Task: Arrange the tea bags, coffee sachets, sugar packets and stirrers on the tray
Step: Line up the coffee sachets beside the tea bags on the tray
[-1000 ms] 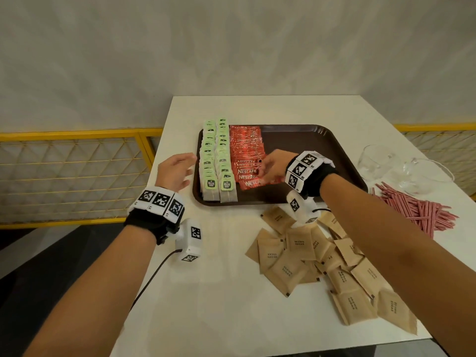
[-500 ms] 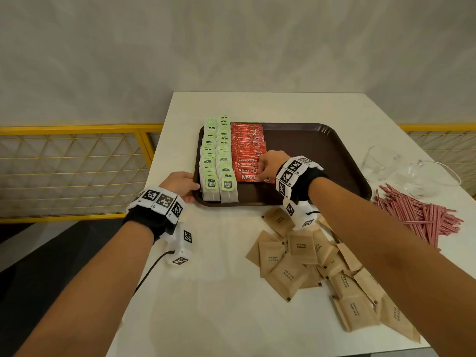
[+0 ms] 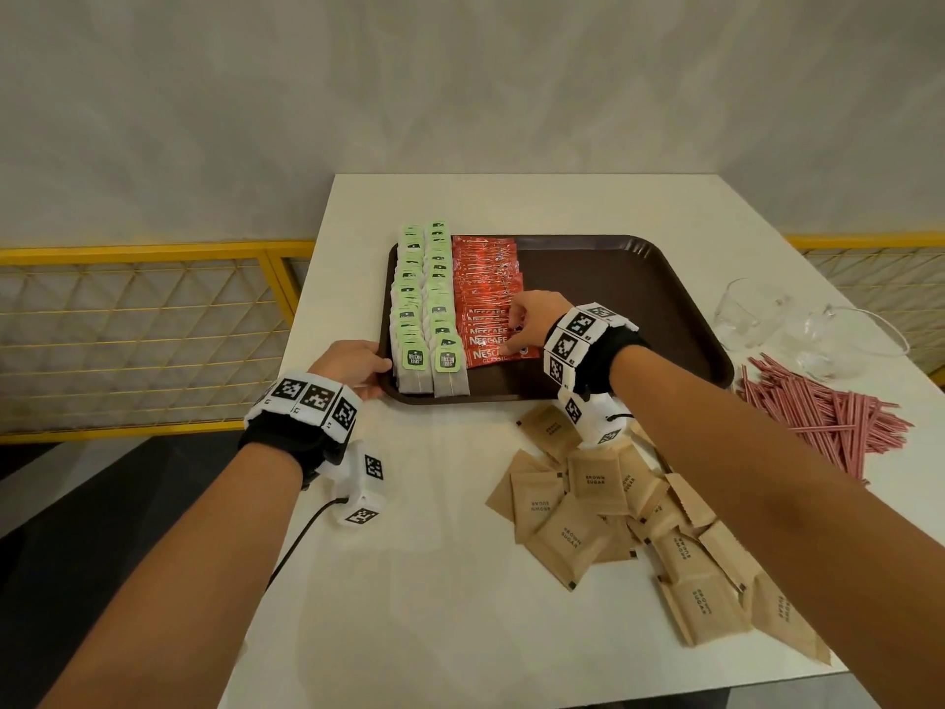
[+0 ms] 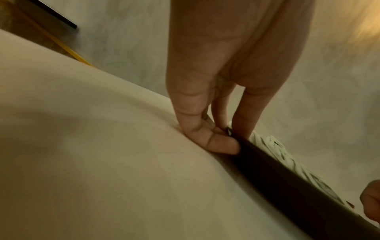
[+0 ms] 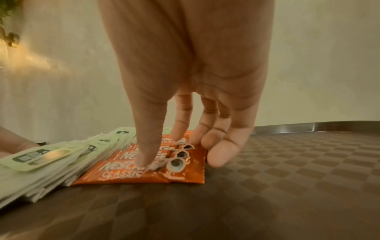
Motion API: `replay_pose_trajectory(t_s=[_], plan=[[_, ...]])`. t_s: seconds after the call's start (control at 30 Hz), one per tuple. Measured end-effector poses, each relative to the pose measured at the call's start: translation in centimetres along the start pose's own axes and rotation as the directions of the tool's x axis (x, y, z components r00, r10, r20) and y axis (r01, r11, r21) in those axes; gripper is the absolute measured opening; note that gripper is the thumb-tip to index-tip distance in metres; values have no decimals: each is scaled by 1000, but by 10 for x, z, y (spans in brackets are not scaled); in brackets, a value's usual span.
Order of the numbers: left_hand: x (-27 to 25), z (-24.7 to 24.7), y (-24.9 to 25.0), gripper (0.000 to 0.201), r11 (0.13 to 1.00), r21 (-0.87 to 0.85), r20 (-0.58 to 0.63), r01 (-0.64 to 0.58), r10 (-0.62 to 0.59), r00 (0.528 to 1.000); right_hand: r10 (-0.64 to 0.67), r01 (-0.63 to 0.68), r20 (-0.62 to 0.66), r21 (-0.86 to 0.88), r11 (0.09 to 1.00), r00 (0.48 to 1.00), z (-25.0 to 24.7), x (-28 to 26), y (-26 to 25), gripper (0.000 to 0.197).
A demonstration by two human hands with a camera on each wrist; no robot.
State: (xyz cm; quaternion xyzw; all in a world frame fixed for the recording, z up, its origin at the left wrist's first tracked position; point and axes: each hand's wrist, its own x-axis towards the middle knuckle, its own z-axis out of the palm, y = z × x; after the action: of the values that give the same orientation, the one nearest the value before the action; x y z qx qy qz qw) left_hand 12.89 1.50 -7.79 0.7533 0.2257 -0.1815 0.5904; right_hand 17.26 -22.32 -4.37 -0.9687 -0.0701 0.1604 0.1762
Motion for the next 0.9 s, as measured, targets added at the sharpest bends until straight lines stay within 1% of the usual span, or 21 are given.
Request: replay_pose_trajectory(t_s=[0.13, 0.2, 0.27, 0.33, 0.4, 0.53, 0.73, 0.8, 0.9], plan=[[-2, 0, 0, 29, 1000, 19, -3, -16, 16, 1000, 41, -41, 2, 37, 998, 999, -3, -5, 3, 36], [-2, 0, -1, 28, 1000, 21, -3, -20, 20, 1000, 86, -89, 46, 66, 994, 995, -4, -9, 5, 40], [-1, 1, -1, 27, 999, 23, 0, -22, 22, 1000, 144, -148, 90, 42, 988, 985, -4, -14, 7, 50], [0, 1, -1, 25, 999, 27, -2, -26, 26, 1000, 178, -180, 79, 22, 983, 981, -4, -15, 8, 64], [0, 0, 0, 24, 999, 33, 4, -25, 25, 1000, 189, -191, 65, 26, 981, 980, -4, -15, 7, 64], [0, -2, 0, 28, 999, 38, 12, -11, 10, 1000, 199, -200, 49, 15, 980, 979, -2, -13, 1, 59], [1, -1, 1, 30, 999, 33, 13, 4, -4, 1000, 210, -211, 52, 20, 977, 976, -2, -13, 1, 52], [1, -1, 1, 32, 1000, 27, 20, 4, -5, 1000, 221, -223, 46, 39, 974, 974, -1, -13, 0, 56], [2, -1, 0, 35, 1000, 20, 14, 1, -1, 1000, 238, -240, 29, 65, 969, 971, 1, -13, -3, 72]])
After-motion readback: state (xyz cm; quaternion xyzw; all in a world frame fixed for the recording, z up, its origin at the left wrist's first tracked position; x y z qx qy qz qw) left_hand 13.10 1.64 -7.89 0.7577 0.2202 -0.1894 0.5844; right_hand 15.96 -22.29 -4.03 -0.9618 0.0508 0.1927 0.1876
